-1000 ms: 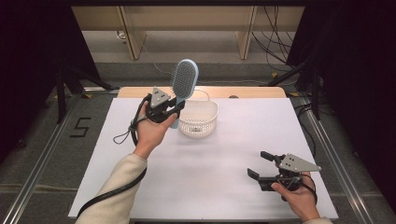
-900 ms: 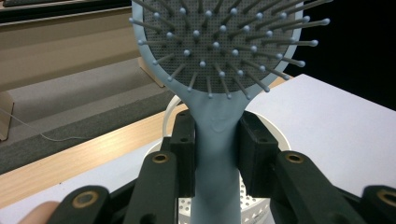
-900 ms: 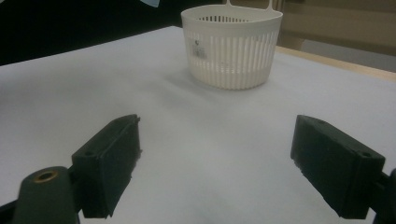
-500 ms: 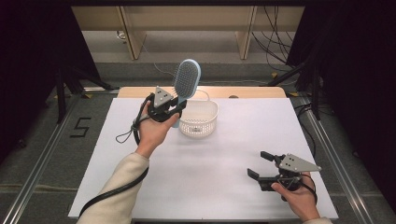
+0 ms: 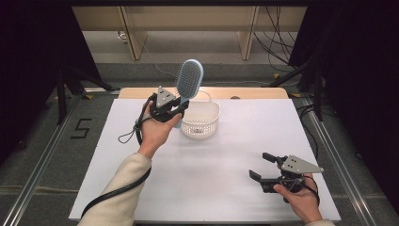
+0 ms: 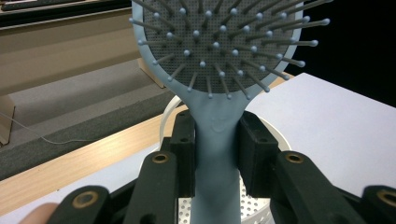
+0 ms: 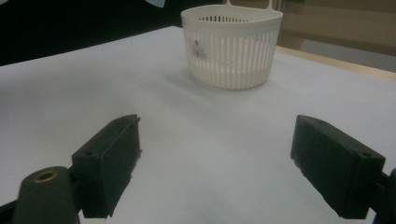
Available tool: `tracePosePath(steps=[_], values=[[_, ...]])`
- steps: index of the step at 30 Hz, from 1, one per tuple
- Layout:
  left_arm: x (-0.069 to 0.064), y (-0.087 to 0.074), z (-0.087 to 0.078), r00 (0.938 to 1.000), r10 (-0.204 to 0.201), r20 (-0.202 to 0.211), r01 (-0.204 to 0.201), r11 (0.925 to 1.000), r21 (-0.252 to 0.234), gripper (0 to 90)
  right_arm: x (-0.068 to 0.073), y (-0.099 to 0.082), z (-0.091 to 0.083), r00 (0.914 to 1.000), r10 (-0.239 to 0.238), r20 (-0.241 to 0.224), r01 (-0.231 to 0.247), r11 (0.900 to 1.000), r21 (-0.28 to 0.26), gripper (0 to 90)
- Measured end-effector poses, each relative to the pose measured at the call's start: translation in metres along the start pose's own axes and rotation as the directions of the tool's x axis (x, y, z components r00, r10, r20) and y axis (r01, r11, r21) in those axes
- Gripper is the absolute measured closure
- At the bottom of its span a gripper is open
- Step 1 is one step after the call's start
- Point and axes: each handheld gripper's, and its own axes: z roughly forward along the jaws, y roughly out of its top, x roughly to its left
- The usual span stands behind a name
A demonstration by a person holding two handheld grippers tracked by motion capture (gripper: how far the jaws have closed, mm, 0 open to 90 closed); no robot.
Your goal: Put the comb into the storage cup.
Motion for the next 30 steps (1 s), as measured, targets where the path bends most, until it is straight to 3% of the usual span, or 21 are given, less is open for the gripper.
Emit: tracePosePath(steps=[30], values=[[-0.0023, 0.0073, 0.0079, 0.9998, -0.015, 0.013, 0.016, 0.9998, -0.010, 69.9, -0.0003, -0.0001, -0.0002, 1.0000, 0.001, 0.000, -0.001, 1.0000, 0.000, 16.4]])
